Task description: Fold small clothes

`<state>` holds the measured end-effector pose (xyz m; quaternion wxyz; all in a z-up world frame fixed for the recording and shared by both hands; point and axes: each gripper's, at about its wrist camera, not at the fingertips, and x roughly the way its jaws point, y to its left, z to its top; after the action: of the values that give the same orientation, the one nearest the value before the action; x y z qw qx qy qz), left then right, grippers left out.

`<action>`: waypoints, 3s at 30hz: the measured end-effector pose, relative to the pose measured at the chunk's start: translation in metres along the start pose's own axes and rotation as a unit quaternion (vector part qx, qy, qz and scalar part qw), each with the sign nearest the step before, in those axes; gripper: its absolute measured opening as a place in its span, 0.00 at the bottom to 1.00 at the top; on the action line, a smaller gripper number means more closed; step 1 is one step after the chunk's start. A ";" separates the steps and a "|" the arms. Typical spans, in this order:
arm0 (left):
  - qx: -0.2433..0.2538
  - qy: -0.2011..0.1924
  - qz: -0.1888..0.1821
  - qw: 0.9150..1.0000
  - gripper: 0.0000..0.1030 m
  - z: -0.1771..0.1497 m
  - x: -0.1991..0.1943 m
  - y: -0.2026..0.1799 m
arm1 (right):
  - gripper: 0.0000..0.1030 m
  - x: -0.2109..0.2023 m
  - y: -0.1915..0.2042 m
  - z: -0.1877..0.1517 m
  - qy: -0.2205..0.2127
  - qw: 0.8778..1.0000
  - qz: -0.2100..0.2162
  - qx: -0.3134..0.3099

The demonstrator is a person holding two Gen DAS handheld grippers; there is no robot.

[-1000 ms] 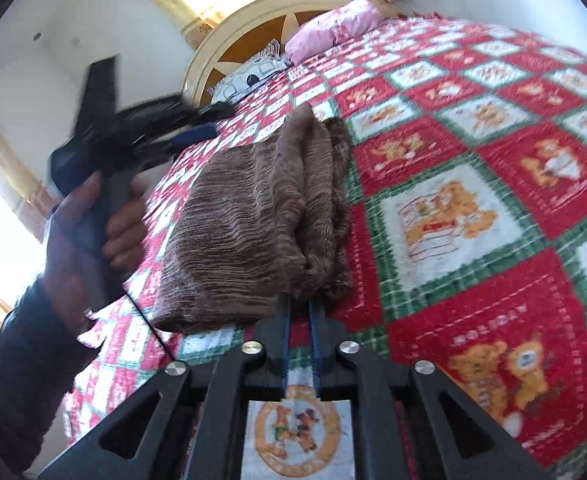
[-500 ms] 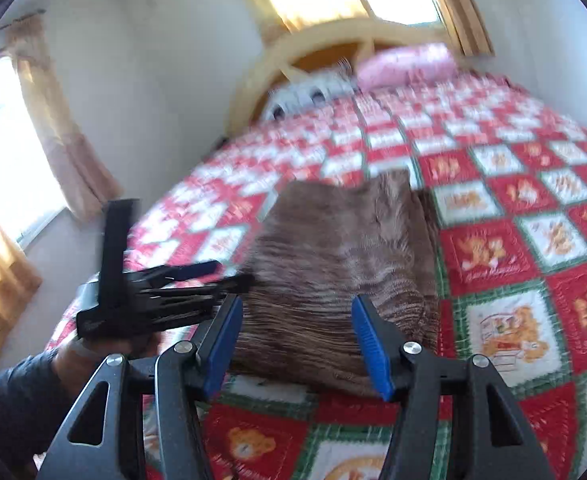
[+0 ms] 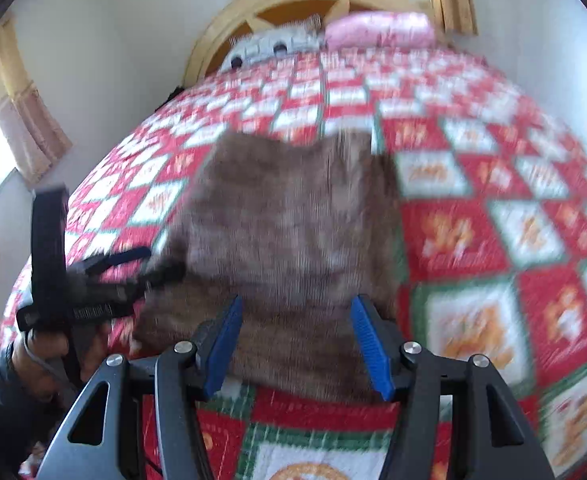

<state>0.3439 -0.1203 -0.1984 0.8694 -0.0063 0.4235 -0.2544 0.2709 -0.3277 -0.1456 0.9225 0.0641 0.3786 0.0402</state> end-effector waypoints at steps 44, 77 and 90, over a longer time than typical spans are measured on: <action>-0.001 -0.001 -0.008 1.000 1.00 -0.005 -0.002 0.001 | 0.64 0.139 0.053 0.082 0.066 0.993 -0.026 -0.096; -0.012 -0.013 -0.019 1.000 1.00 -0.005 -0.005 0.007 | 0.11 0.117 -0.102 0.082 0.048 0.992 0.001 0.118; 0.003 -0.015 -0.039 0.999 1.00 -0.009 -0.012 0.002 | 0.04 0.073 -0.066 0.039 0.068 0.995 0.018 0.073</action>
<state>0.3317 -0.1107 -0.1960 0.8650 -0.0247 0.4091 -0.2895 0.3518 -0.3870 -0.1790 0.8867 0.1354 0.4409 0.0335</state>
